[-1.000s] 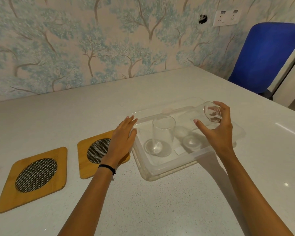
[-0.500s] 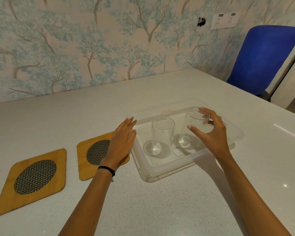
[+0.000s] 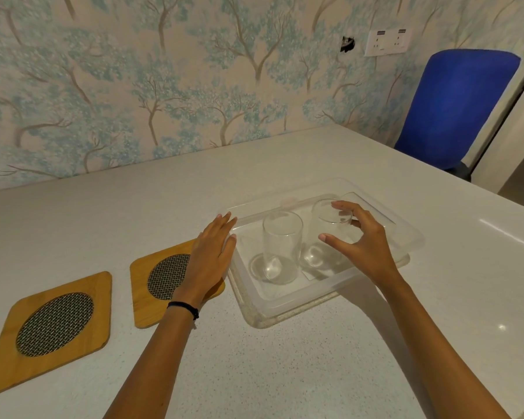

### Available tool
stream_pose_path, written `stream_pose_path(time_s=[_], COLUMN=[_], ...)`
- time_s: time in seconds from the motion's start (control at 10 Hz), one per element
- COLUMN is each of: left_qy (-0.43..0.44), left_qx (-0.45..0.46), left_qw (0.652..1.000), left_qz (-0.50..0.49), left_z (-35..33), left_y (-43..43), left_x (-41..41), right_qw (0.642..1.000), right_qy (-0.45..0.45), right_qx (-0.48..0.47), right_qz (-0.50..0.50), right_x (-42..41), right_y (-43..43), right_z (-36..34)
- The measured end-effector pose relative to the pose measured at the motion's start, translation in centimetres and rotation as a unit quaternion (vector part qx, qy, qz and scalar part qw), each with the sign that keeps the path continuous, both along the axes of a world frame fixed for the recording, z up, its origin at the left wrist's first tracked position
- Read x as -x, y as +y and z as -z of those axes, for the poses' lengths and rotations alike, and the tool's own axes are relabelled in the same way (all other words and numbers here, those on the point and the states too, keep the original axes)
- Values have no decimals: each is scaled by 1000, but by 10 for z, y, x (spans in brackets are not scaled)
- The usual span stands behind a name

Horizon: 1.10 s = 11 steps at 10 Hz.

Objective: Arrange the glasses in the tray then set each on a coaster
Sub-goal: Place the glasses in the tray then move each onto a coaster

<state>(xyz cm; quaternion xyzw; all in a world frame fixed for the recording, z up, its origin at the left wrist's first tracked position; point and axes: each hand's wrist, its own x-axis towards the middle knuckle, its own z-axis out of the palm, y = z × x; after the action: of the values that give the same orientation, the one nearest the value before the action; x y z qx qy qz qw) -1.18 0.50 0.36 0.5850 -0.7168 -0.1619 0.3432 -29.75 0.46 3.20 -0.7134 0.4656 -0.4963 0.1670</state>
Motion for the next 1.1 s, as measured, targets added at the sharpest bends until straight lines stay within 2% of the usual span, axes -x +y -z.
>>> stream_pose_path(time_s=[0.3, 0.4, 0.5, 0.6, 0.8, 1.1], left_qy=[-1, 0, -1, 0, 6, 4], left_qx=[2, 4, 2, 1, 3, 1], left_qw=[1000, 1000, 1000, 1000, 1000, 1000], left_qz=[-3, -1, -1, -3, 0, -3], left_z=[1, 1, 1, 1, 2, 5], left_y=[-1, -1, -2, -1, -1, -3], left_x=[0, 0, 0, 0, 0, 0], right_qw=[998, 998, 996, 985, 959, 942], right_qy=[-5, -36, -75, -52, 76, 140], right_qx=[-36, -22, 22, 40, -88, -135], right_qz=[-47, -37, 54, 157, 258, 274], right_x=[4, 16, 34, 53, 64, 56], right_y=[-2, -2, -4, -8, -14, -15], right_z=[-2, -6, -11, -8, 9, 6])
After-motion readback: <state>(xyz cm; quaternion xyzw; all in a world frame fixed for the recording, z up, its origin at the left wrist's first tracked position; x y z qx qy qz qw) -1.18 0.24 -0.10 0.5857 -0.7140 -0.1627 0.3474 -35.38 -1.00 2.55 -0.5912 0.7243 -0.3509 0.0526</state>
